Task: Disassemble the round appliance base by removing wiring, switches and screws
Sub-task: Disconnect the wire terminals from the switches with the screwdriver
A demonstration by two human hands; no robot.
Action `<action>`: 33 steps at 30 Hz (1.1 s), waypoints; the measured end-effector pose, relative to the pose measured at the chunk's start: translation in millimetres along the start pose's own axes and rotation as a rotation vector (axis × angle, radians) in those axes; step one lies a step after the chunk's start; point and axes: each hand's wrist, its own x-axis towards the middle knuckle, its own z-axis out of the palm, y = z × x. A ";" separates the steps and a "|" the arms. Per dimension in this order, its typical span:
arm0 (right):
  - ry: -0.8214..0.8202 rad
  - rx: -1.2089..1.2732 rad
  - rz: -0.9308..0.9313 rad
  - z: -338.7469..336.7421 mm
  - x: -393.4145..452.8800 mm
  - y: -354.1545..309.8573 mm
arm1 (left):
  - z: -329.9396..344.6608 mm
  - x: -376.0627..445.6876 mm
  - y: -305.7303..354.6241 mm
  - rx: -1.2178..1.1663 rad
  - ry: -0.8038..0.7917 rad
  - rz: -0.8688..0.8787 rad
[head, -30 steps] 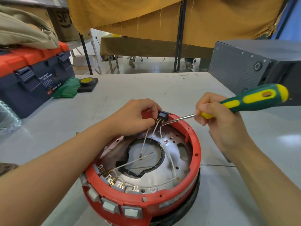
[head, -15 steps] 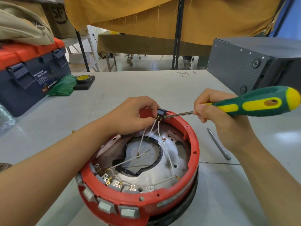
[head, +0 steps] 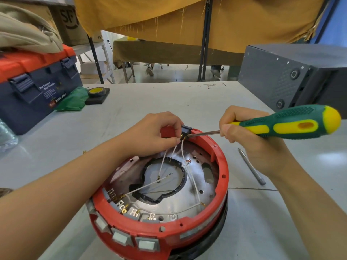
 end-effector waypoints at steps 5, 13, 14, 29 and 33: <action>0.110 0.209 0.149 -0.6 1.3 6.9 | -0.2 1.1 0.0 0.018 0.008 0.005; 0.126 0.352 0.213 -4.5 2.8 16.7 | -0.1 2.3 2.7 0.057 0.009 -0.001; 0.132 0.375 0.222 -5.0 3.2 18.7 | 0.0 2.2 2.6 0.058 0.010 -0.006; -0.017 0.321 0.295 16.8 4.7 21.4 | 2.1 3.1 4.0 0.013 0.041 -0.102; 0.116 0.333 0.286 1.0 3.2 18.2 | 0.4 3.0 2.8 0.009 0.046 -0.086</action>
